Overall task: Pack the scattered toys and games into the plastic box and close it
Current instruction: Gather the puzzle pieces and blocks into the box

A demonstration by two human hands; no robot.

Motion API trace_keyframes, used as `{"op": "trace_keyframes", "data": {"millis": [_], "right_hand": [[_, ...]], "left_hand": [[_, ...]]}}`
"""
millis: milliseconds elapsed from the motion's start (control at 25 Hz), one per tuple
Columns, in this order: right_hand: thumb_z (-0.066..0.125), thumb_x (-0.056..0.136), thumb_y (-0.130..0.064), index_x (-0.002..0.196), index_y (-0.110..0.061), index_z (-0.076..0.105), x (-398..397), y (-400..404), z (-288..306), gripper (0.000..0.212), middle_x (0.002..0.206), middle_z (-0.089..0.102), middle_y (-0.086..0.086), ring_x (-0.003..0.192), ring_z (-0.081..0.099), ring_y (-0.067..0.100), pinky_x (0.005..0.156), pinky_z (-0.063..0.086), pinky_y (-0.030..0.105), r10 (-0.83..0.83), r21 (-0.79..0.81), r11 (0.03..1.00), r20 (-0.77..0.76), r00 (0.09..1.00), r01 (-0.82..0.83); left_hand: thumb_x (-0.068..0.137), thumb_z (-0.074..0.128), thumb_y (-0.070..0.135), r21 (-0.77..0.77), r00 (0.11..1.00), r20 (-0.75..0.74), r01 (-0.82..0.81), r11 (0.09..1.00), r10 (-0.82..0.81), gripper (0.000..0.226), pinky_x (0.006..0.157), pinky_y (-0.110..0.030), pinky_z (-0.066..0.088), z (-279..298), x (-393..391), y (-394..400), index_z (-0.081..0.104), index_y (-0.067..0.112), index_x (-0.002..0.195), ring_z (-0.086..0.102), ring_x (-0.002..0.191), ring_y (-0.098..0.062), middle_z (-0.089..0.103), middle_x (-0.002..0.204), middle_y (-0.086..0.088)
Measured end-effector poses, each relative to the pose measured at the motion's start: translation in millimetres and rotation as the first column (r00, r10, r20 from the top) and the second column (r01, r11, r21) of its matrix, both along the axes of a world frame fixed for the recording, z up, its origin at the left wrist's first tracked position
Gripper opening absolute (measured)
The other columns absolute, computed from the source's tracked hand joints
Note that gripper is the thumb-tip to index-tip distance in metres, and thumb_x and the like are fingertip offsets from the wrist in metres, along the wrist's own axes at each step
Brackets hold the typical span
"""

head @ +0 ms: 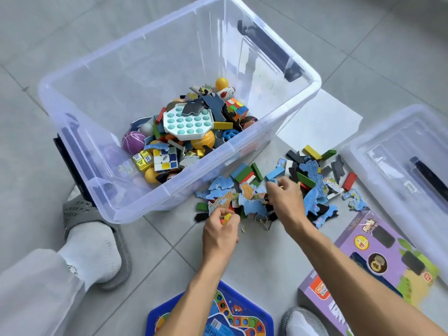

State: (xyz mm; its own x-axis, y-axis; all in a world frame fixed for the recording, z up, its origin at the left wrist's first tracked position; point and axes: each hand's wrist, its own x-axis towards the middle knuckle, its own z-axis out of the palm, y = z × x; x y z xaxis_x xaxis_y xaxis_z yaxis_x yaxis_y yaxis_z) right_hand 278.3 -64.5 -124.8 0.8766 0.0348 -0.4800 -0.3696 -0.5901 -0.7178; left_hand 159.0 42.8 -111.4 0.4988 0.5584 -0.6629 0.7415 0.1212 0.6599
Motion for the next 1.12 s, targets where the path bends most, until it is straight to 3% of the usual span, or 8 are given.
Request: {"op": "trace_keyframes", "data": {"millis": [200,320,400,600,760,920,1040,1120], "right_hand": [[0.055,0.095,-0.037,0.085,-0.009,0.058,26,21,3,0.030,0.073,0.058,0.004,0.069,0.057,0.026,0.058,0.040,0.034,0.415,-0.311,0.884,0.175,0.893,-0.350],[0.047,0.098,-0.028,0.114,-0.012,0.051,35,35,-6,0.023,0.102,0.054,0.012,0.087,0.058,0.037,0.068,0.043,0.040,0.615,-0.485,0.731,0.165,0.771,-0.480],[0.045,0.097,-0.025,0.115,-0.013,0.052,32,32,-11,0.023,0.102,0.053,0.013,0.090,0.058,0.038,0.070,0.045,0.042,0.573,-0.426,0.769,0.132,0.809,-0.476],[0.046,0.089,-0.018,0.106,-0.015,0.049,5,4,-17,0.018,0.096,0.051,0.011,0.078,0.058,0.038,0.064,0.045,0.043,0.574,-0.405,0.780,0.159,0.803,-0.477],[0.053,0.088,-0.016,0.098,-0.012,0.065,5,-5,-9,0.016,0.074,0.060,0.008,0.056,0.057,0.024,0.049,0.050,0.038,0.034,0.076,0.997,-0.059,0.998,-0.030],[0.049,0.086,-0.005,0.094,-0.004,0.063,4,-25,24,0.017,0.067,0.050,0.007,0.052,0.058,0.020,0.043,0.050,0.025,-0.227,0.488,0.645,-0.613,0.757,0.588],[0.047,0.087,0.001,0.088,-0.009,0.061,3,-31,36,0.017,0.079,0.063,0.008,0.059,0.065,0.022,0.041,0.050,0.023,-0.170,0.517,0.598,-0.665,0.727,0.612],[0.047,0.090,0.001,0.088,-0.010,0.058,12,-27,34,0.015,0.079,0.058,0.010,0.051,0.058,0.021,0.038,0.041,0.021,-0.137,0.524,0.695,-0.576,0.806,0.492]], "left_hand": [[0.087,0.051,0.002,-0.289,0.952,0.096,-0.254,0.923,0.291,0.012,0.043,-0.028,0.048,7,25,14,0.054,0.012,0.080,0.050,0.040,-0.019,0.056,0.061,-0.009],[0.089,0.055,0.011,0.145,0.989,0.135,0.044,0.988,-0.064,0.014,0.052,-0.031,0.051,5,47,24,0.061,0.023,0.085,0.061,0.054,-0.018,0.068,0.076,-0.004],[0.089,0.060,0.018,0.497,0.923,0.062,0.300,0.814,-0.379,0.014,0.072,-0.032,0.051,2,66,27,0.066,0.022,0.101,0.066,0.084,-0.019,0.070,0.096,-0.001],[0.091,0.056,0.013,0.592,0.734,-0.302,0.644,0.484,-0.608,0.037,0.076,-0.042,0.049,-6,96,11,0.048,0.016,0.127,0.061,0.105,-0.034,0.053,0.123,-0.012],[0.084,0.057,0.012,0.527,0.794,-0.218,0.585,0.616,-0.568,0.050,0.073,-0.042,0.046,-11,85,6,0.040,0.016,0.132,0.062,0.099,-0.040,0.064,0.110,-0.015],[0.081,0.060,0.017,0.530,0.819,-0.165,0.544,0.651,-0.549,0.050,0.064,-0.036,0.042,-12,68,5,0.039,0.021,0.126,0.064,0.086,-0.034,0.066,0.094,-0.009],[0.085,0.061,0.022,0.434,0.875,-0.123,0.471,0.768,-0.467,0.042,0.066,-0.032,0.046,-12,68,4,0.046,0.024,0.124,0.062,0.078,-0.024,0.066,0.093,-0.002],[0.084,0.059,0.018,0.074,0.984,0.027,0.173,0.982,-0.175,0.034,0.052,-0.025,0.044,-10,70,3,0.059,0.019,0.118,0.058,0.056,-0.015,0.063,0.080,0.002]]}}
